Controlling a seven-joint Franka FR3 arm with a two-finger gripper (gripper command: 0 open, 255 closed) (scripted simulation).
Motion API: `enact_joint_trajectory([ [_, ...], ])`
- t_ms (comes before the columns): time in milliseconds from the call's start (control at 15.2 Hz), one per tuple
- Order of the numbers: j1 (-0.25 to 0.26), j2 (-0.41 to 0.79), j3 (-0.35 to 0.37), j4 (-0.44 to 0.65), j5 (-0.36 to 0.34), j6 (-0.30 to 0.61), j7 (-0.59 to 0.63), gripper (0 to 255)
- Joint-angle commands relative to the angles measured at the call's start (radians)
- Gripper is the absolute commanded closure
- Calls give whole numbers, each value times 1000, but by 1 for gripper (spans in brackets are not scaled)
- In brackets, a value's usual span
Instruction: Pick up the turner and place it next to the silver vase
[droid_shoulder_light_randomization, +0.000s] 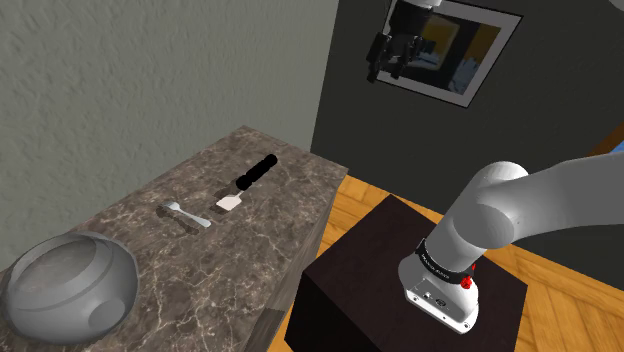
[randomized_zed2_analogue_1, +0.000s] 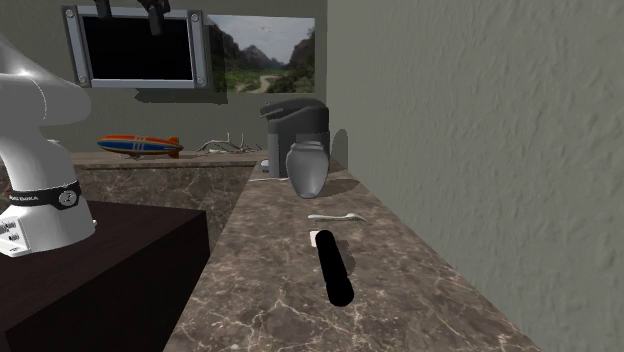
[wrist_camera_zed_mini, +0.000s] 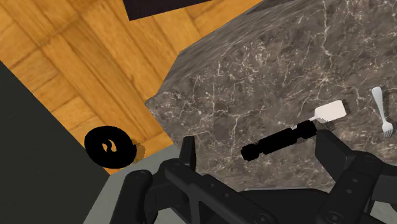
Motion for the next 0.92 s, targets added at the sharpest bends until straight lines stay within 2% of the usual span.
enact_joint_trajectory([
  [0,0,0,0,0,0,0,0,0],
  [396,-9,53,103,-122,53,166,215,0],
  [858,-20,203,225,-188,98,372,466,0],
])
